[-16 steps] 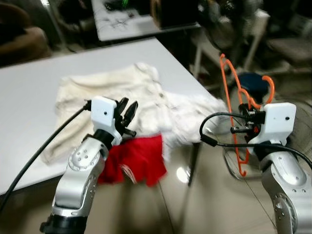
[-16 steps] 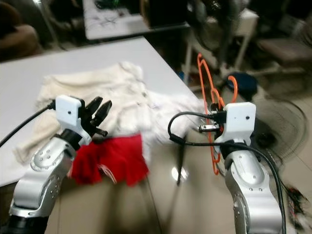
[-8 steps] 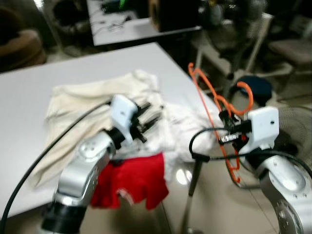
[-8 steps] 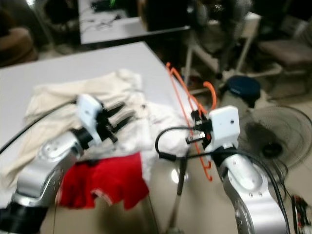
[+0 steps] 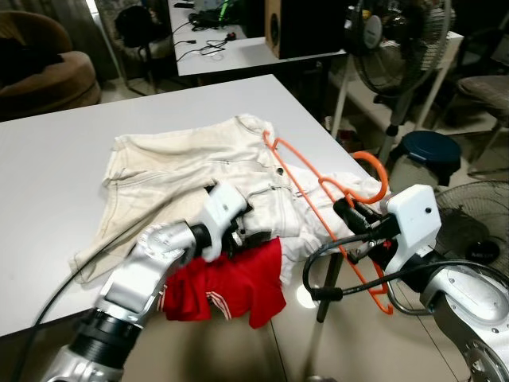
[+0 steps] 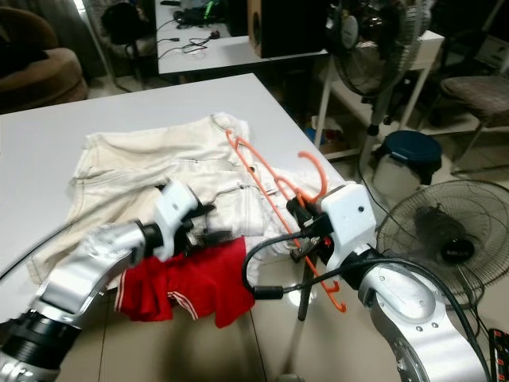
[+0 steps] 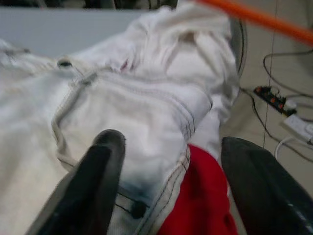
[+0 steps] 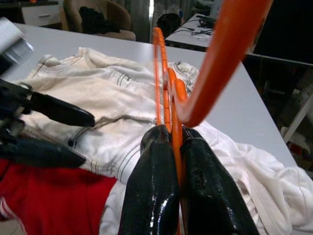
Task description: Hang hanger
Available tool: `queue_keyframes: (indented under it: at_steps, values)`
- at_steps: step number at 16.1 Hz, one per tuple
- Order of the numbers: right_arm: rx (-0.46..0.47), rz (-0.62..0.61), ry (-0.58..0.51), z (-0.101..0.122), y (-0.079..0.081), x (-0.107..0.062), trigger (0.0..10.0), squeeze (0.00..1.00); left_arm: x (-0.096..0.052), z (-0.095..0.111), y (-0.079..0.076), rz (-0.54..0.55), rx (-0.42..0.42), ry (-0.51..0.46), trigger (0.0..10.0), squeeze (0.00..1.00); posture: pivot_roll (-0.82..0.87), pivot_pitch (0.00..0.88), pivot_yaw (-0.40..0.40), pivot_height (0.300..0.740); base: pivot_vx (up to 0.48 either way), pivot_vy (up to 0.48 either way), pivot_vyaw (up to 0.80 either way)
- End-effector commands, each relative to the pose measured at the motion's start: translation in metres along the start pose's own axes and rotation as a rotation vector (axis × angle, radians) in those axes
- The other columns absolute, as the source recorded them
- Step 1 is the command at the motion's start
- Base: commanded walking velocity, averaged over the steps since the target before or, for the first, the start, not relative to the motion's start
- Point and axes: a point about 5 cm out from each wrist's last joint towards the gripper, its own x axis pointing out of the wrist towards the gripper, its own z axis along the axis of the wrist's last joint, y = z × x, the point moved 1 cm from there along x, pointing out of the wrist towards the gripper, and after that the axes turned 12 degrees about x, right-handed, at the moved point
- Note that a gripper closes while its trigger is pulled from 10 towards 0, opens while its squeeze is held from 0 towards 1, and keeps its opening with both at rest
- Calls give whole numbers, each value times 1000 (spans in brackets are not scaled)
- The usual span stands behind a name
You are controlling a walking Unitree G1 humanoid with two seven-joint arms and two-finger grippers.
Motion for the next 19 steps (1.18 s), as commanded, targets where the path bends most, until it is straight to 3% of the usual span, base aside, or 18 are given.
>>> queue_keyframes:
  at_steps: [1,2,5,11,12,13,14,19]
  values:
    - [-4,29,-4,3,4,-1,10000,0,1,-2,5,26,24,27,10000,1000,-283,0,71,740,0,0,0]
    - [-14,36,16,1,5,-2,10000,0,4,-6,9,73,25,58,10000,0,-290,0,71,740,0,0,0]
    - [-15,40,44,-2,5,-6,10000,0,2,-13,25,200,18,114,10000,0,-299,0,72,740,0,0,0]
    - [-28,80,76,-7,7,-9,10000,0,-4,-19,29,231,77,145,10000,0,-277,0,47,740,0,0,0]
    - [-30,86,76,-6,8,-8,10000,0,-5,-21,27,206,101,161,4980,0,-276,0,47,740,0,0,0]
    - [-33,87,76,-5,7,-8,10000,0,-5,-22,27,203,106,164,4235,0,-274,0,43,740,0,0,0]
    - [-34,87,74,-5,7,-8,10000,0,-6,-22,28,202,114,164,0,0,-274,0,43,740,0,0,0]
    - [-40,103,77,-5,7,-7,10000,0,-7,-15,31,209,114,129,0,0,-266,0,32,740,0,0,0]
